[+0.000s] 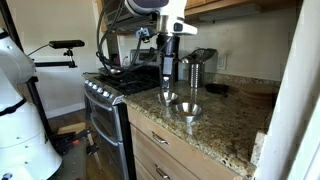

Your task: Pour the contents in the right silver bowl into the other

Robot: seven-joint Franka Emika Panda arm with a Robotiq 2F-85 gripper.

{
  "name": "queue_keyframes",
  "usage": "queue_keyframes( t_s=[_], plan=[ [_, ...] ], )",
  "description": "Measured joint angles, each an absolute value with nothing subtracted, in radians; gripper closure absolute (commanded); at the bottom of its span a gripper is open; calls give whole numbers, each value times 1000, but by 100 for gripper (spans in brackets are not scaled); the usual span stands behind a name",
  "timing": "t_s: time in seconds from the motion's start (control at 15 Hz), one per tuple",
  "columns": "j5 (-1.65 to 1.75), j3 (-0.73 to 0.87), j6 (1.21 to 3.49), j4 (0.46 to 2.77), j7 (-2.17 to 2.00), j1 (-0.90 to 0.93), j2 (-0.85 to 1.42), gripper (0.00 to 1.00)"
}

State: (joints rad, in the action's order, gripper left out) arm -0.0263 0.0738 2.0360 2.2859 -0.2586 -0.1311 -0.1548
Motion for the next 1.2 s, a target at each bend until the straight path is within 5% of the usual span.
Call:
queue_keyframes(
  t_s=[1.2],
  plan=[
    [-58,140,2255,2219,-258,-134,104,0]
  ],
)
